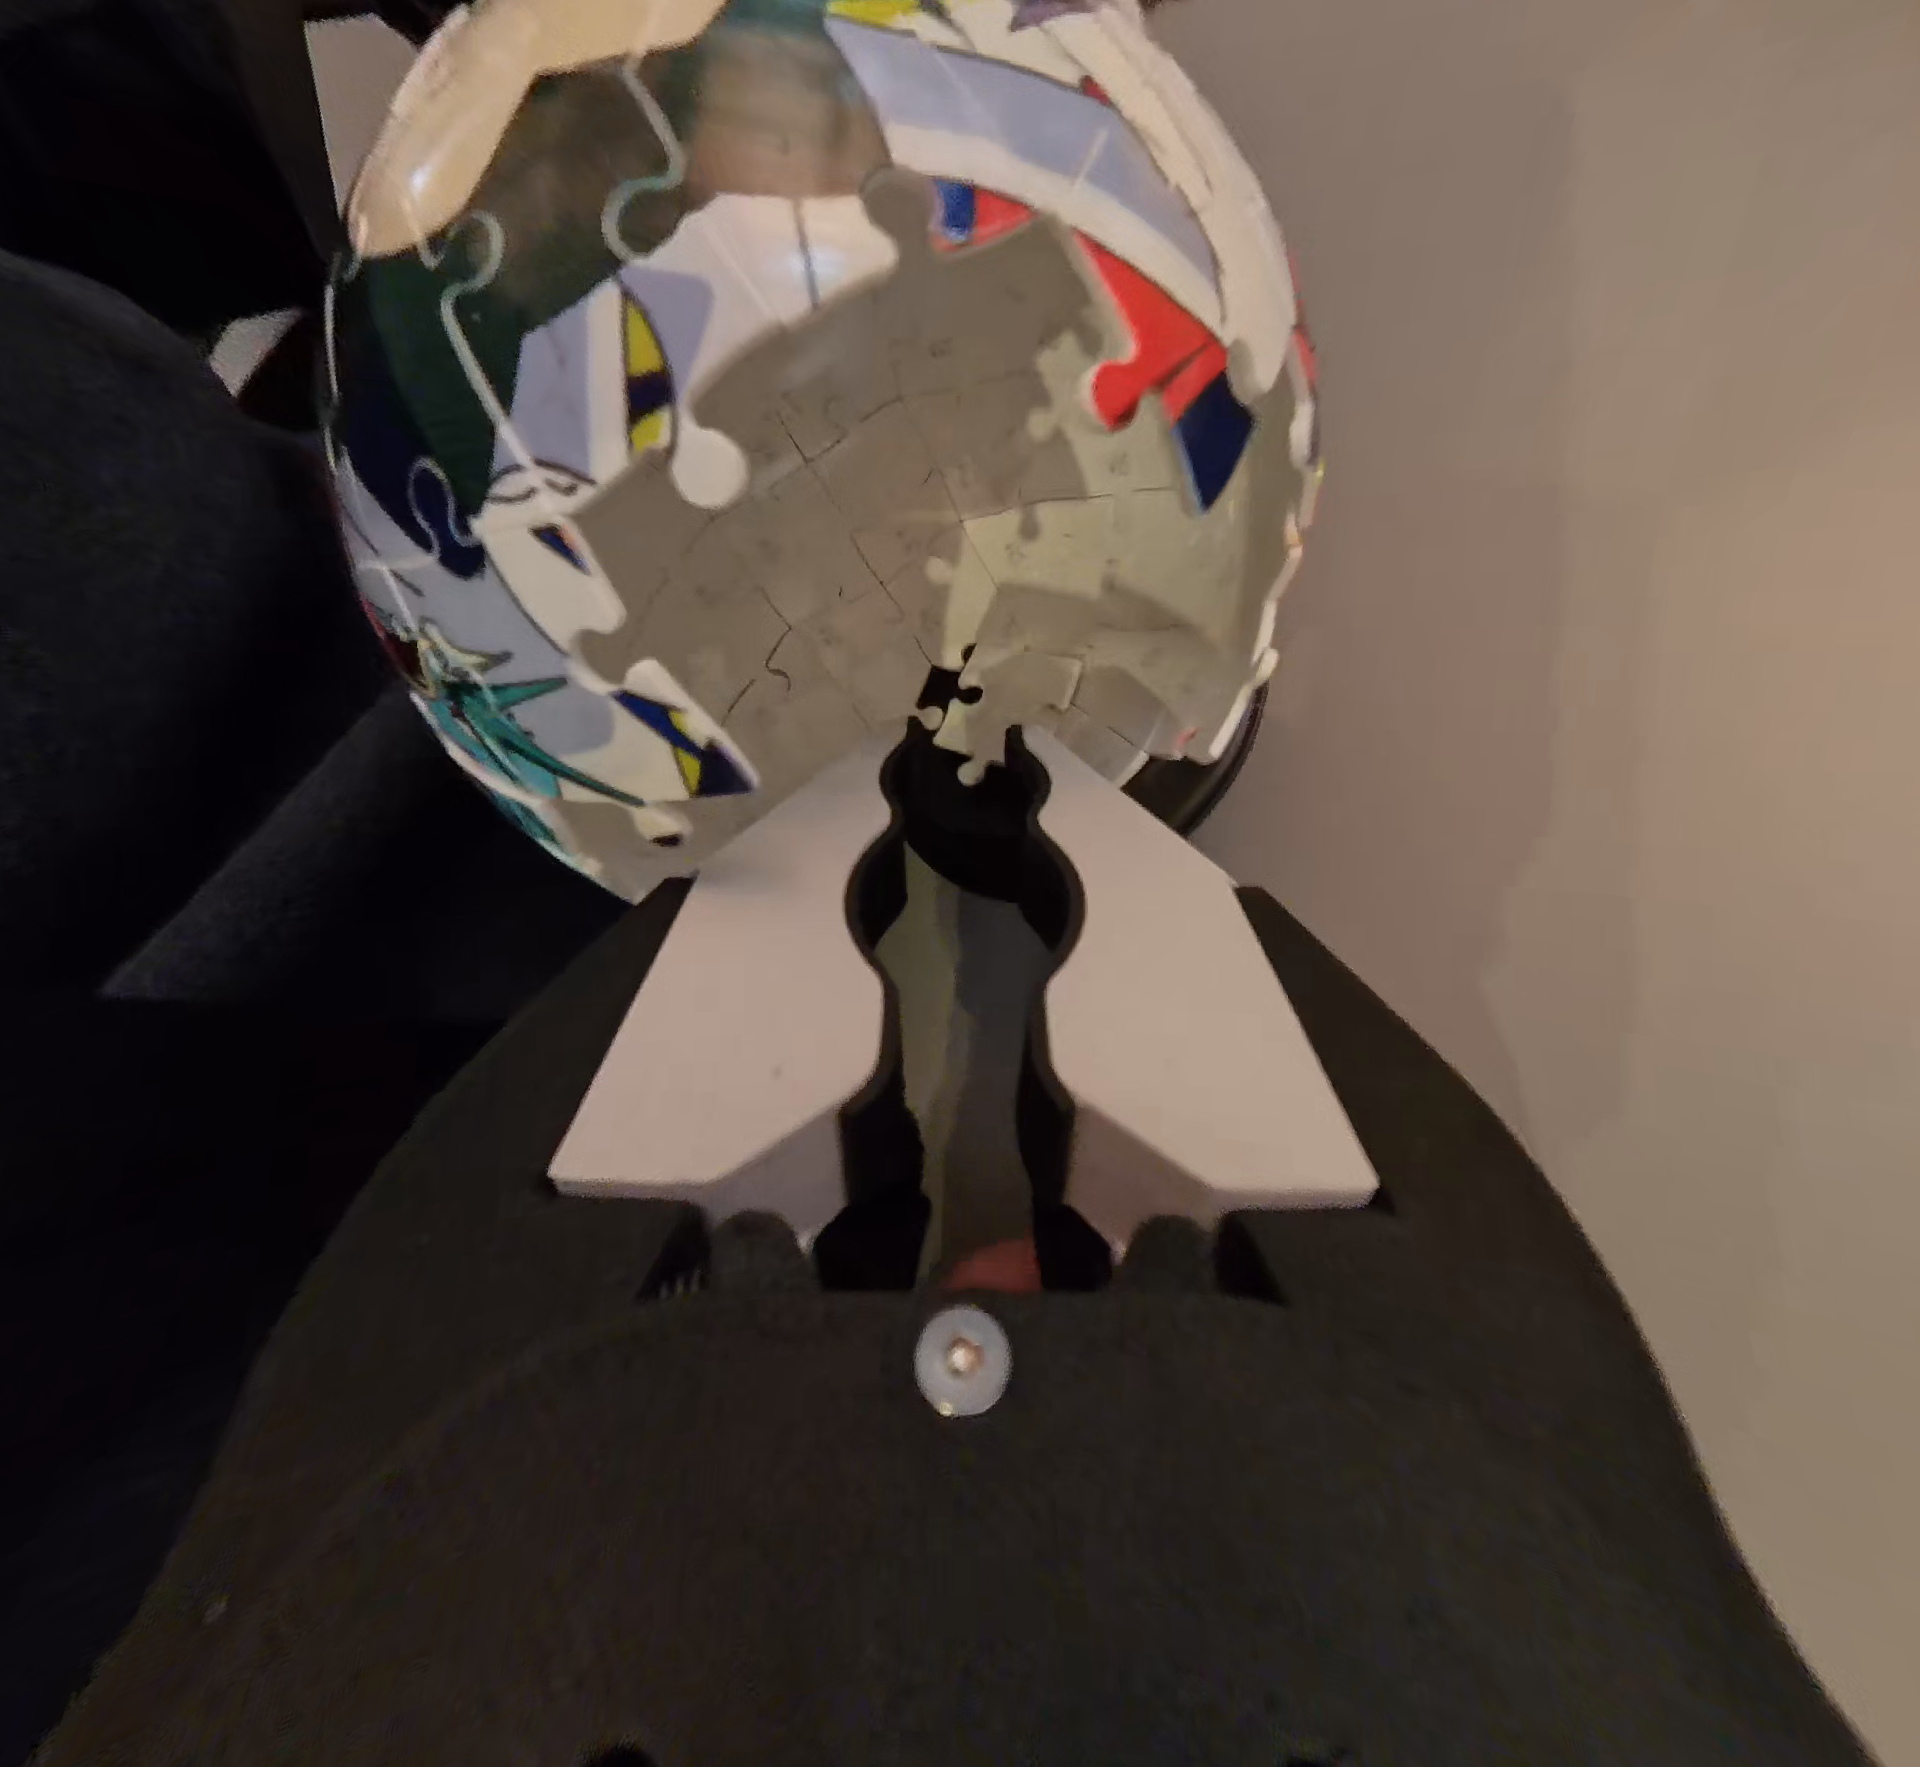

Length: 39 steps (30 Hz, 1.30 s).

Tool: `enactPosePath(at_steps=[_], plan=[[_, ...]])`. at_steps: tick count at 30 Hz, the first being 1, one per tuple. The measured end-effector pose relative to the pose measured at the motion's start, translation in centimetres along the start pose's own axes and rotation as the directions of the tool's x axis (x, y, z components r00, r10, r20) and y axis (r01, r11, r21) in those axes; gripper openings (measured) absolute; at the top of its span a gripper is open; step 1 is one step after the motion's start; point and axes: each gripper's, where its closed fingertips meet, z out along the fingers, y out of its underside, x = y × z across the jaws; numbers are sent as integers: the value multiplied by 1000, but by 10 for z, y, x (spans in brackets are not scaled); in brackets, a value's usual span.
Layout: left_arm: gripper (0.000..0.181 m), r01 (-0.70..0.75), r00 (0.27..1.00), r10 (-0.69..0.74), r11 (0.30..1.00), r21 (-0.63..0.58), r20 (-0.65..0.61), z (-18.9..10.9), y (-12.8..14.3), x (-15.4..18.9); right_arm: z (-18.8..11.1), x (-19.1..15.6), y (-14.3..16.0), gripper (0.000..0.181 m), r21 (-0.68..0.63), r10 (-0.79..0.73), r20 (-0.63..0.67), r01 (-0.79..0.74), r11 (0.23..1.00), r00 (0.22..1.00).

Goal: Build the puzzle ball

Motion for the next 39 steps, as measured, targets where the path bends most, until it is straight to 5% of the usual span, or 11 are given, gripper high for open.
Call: enactPosePath(at_steps=[10, 16, 23, 29, 39], plan=[[127, -5, 1000, 5, 1000, 1, 9, 1, -1, -1, 6, 0, -4, 26, -14, -120, -3, 120, 993, 993], [127, -8, 1000, 8, 1000, 8, 9, 1, -2, -1, -18, -2, -6, 47, 10, -242, 86, 242, 970, 967], [120, -20, 1000, 20, 1000, 3, -15, 2, -3, 2, -40, -12, -2, 60, 62, -481, 155, 478, 876, 863], [116, -13, 1000, 14, 1000, 9, -23, 6, -6, 2, -44, -14, -9, 59, 91, -440, 183, 431, 898, 879], [136, 39, 999, -41, 998, 41, 35, 12, -8, 4, -56, -9, -10, 65, 125, -450, 160, 434, 892, 878]])
